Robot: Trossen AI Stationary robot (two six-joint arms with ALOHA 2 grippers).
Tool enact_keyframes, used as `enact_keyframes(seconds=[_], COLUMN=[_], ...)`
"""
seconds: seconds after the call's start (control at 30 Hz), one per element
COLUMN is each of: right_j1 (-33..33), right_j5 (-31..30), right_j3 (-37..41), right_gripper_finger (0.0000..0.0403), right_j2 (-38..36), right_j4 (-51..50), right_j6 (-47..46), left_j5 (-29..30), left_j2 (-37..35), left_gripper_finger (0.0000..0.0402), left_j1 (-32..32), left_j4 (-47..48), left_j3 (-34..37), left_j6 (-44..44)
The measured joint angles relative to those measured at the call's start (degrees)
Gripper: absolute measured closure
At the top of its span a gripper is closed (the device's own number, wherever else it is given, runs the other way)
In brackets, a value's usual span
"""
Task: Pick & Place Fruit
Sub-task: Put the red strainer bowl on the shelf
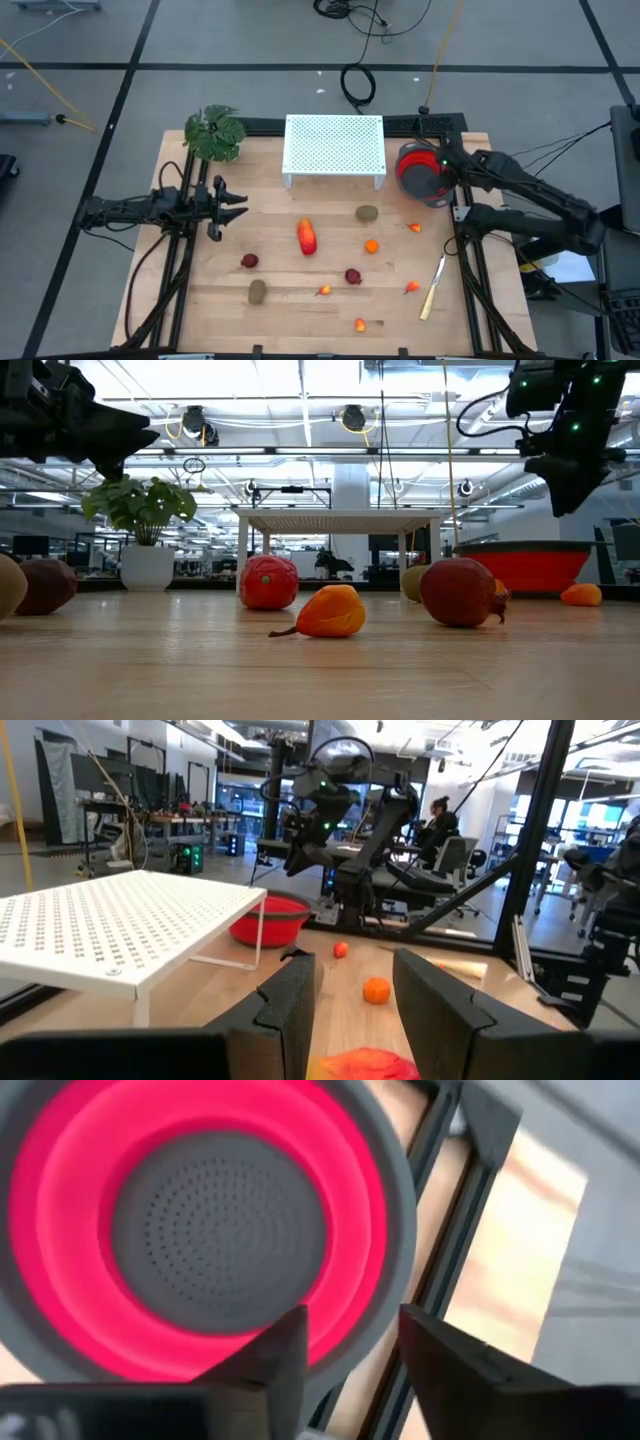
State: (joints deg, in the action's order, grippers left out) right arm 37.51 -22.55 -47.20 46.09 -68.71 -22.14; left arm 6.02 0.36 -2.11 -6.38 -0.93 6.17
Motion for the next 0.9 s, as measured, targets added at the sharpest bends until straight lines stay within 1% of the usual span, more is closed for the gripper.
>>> enact_keyframes(seconds=[0.1, 0.2, 0.33, 0.5, 0.63, 0.7, 0.8, 0.9], right_j1=[2.59, 4.75, 7.05, 9.46, 10.95, 11.48, 12.60, 13.75], right_j5=[3.13, 3.12, 3.10, 3.17, 3.30, 4.50, 4.98, 6.10], right_j3=[0.05, 0.79, 1.93, 4.53, 8.41, 9.94, 10.08, 10.08], right_gripper_finger=[0.0211, 0.0189, 0.0176, 0.0180, 0.0189, 0.0193, 0.0198, 0.0205], right_j2=[0.07, 0.13, 0.20, 0.66, 0.94, 0.95, 1.14, 1.18], right_j4=[-1.20, -2.11, -3.08, -2.30, 0.46, 2.44, 3.25, 4.29], right_j6=[-3.17, -6.22, -8.86, -13.10, -13.87, -13.61, -14.04, -17.33], left_j5=[0.00, 0.00, 0.02, 0.02, 0.02, 0.02, 0.02, 0.02], left_j2=[0.00, 0.00, 0.00, 0.00, 0.00, 0.00, 0.00, 0.00], left_gripper_finger=[0.0266, 0.0266, 0.0266, 0.0266, 0.0266, 0.0266, 0.0266, 0.0266], left_j1=[-0.01, 0.00, -0.01, -0.02, -0.02, -0.02, 0.00, 0.00], left_j4=[0.61, 0.64, 0.62, 0.64, 0.62, 0.62, 0.60, 0.59], left_j3=[0.00, 0.00, 0.00, 0.00, 0.00, 0.00, 0.00, 0.00], left_j6=[0.00, 0.05, 0.15, 0.17, 0.20, 0.25, 0.28, 0.31])
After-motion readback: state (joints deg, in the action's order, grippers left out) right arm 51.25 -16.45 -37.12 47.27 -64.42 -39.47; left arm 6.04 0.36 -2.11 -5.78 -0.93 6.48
